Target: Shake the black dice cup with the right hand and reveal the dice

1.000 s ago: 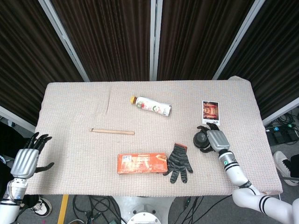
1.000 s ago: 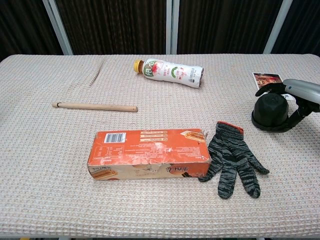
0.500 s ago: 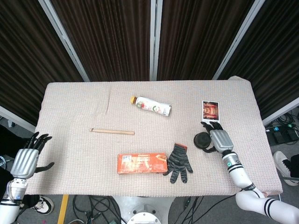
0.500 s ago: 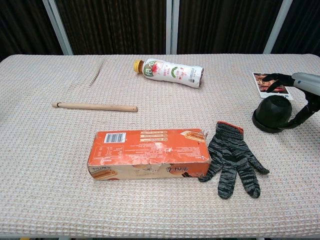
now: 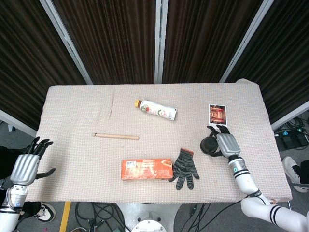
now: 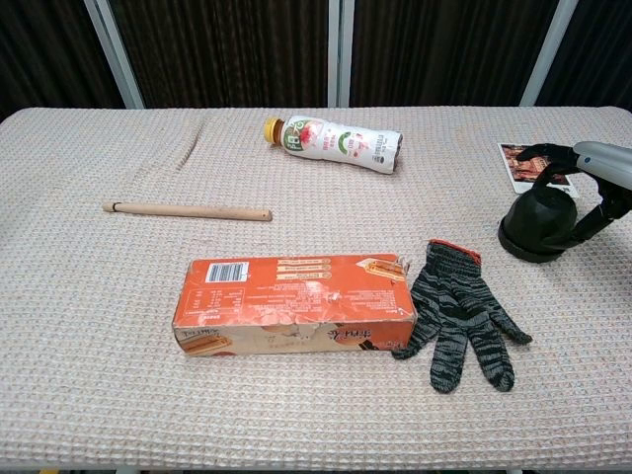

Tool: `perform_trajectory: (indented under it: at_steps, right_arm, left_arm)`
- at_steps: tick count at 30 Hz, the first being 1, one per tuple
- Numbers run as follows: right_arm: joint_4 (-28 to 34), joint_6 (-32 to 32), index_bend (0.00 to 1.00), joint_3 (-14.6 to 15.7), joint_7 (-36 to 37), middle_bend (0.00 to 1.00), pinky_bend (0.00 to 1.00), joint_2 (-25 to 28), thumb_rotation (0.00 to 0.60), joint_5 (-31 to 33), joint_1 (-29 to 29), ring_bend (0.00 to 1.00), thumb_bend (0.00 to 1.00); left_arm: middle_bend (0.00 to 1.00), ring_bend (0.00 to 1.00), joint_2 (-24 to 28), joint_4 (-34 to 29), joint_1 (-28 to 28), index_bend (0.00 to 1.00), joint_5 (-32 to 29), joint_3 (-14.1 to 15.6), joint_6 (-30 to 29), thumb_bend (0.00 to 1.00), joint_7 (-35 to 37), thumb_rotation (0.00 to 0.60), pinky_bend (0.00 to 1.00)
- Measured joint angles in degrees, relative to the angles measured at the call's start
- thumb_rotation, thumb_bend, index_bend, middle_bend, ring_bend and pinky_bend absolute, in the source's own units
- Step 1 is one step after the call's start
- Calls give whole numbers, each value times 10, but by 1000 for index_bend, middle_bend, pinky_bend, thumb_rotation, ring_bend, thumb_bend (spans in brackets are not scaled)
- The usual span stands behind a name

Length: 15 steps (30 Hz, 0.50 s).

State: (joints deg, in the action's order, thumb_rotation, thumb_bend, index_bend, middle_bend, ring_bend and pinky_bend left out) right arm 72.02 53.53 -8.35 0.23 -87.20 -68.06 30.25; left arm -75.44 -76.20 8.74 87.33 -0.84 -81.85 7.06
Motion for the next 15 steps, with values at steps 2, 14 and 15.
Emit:
perform_trajectory:
  at_steps: [2, 14, 15]
  right_arm:
    - [3, 3, 121, -1, -1, 354, 0, 1, 600, 0, -1, 0, 91]
    - [48, 31, 123, -9, 4, 363, 0, 31, 600, -13, -10, 0, 92]
    - [51, 33, 124, -9, 5, 363, 0, 34, 600, -14, -12, 0, 92]
  left_arm:
    - [126, 0, 0, -1, 0, 174, 0, 0, 0, 126, 0, 600, 184]
    - [126, 0, 5, -9, -1, 174, 4, 0, -5, 126, -4, 600, 184]
    - [126, 0, 5, -9, -1, 174, 4, 0, -6, 126, -5, 600, 184]
